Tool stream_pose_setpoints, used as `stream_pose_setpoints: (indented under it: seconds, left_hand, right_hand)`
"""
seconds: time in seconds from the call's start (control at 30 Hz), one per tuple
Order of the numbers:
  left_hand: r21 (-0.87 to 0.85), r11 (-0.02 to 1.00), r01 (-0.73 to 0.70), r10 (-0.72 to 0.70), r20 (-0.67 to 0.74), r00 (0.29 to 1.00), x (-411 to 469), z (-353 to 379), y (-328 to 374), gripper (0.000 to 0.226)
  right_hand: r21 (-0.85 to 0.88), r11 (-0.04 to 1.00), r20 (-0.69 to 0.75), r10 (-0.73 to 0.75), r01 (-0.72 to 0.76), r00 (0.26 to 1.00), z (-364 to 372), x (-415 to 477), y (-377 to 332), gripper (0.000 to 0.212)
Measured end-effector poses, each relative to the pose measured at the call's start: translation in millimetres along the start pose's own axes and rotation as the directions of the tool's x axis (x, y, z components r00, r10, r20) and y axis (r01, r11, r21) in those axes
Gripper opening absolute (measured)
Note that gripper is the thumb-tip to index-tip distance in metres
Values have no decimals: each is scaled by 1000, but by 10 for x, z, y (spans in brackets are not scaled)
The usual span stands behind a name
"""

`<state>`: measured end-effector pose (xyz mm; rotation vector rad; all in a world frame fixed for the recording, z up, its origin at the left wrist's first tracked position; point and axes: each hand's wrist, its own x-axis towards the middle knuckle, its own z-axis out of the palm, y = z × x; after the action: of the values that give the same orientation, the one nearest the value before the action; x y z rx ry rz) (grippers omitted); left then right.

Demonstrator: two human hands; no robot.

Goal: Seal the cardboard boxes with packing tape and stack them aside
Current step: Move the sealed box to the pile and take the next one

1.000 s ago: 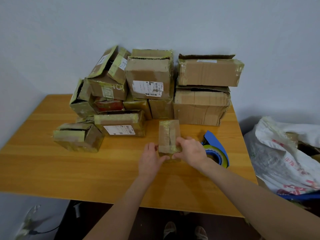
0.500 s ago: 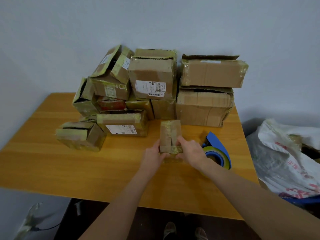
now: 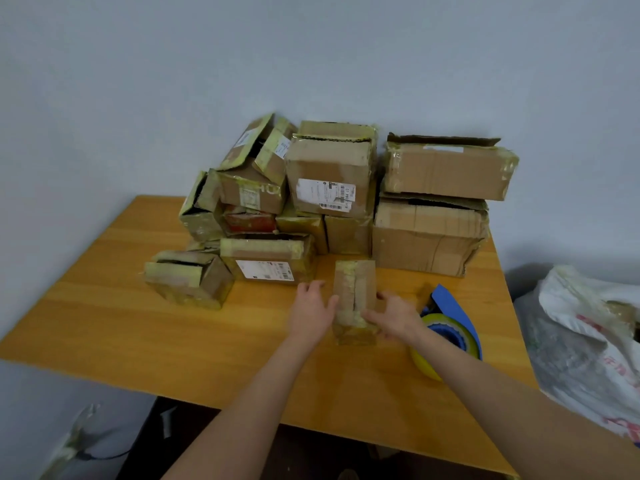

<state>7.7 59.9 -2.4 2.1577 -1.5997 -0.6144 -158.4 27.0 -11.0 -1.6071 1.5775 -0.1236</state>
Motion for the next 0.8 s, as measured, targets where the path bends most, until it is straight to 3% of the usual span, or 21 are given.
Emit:
stream_pose_setpoints:
  seconds: [0.1,0.23,0.43,0.6,0.67,0.8]
  left_hand:
    - [-54,995,86,-90,-75,993,-40,-87,-113,49]
    - [-61,993,96,-107,-203,973,-54,-346,-397,43]
    - [-70,965,254,-263,-306,915,-69,-880,-1046,39]
    - [-201,881,429,-473,-336,815,96,-1364,-1641,49]
    - [-272,832,483,-551,-315,772,246,-1523,-1834,54]
    - [-366,781,506,-609,-268,747,586,-1706,-2174,69]
  right_hand:
    - [42,999,58,-12,9,998,247,-21,-169,61]
    - [146,988,131,-75,55,989,668,36,-482,63]
    - [41,982,204,-189,184,961,1071,171,-1093,76]
    - [-122,944,-40,-313,306,949,978,444,-1741,39]
    - [-117,921,-60,-380,372,923,980,548,-2097,36]
    - [-15,923,136,-379,384,915,1224,630,-2695,50]
